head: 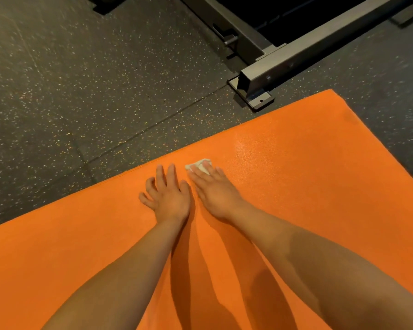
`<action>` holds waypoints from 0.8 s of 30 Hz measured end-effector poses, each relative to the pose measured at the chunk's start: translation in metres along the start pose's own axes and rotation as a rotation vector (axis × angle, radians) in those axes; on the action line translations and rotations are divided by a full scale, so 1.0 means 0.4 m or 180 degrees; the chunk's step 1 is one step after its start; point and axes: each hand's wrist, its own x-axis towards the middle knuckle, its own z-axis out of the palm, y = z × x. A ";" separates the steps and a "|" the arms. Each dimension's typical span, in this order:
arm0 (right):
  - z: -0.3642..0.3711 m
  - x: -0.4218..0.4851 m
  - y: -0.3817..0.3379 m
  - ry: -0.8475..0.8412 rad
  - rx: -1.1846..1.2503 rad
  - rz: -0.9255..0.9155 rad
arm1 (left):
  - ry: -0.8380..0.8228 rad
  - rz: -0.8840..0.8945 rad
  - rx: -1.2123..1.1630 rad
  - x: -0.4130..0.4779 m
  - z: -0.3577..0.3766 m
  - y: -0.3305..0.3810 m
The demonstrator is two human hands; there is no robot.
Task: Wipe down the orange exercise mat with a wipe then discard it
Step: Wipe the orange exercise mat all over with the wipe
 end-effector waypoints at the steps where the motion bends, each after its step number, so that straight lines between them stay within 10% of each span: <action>1: -0.008 0.005 0.030 0.0067 -0.0107 0.0072 | -0.0032 -0.0013 0.0021 0.002 0.003 0.002; 6: -0.064 0.065 0.111 0.0489 0.0195 0.1455 | -0.0188 -0.0031 0.0117 0.000 0.002 0.007; 12: -0.017 0.105 -0.040 0.0217 0.0271 0.0152 | -0.0454 -0.0084 0.0189 0.008 -0.012 0.013; 20: -0.076 0.164 0.109 0.0632 0.0232 0.1524 | -0.0502 -0.0073 0.0093 0.014 -0.013 0.010; 24: -0.053 0.177 0.061 0.0673 0.0230 0.1195 | -0.0546 -0.0045 0.0036 0.017 -0.013 0.008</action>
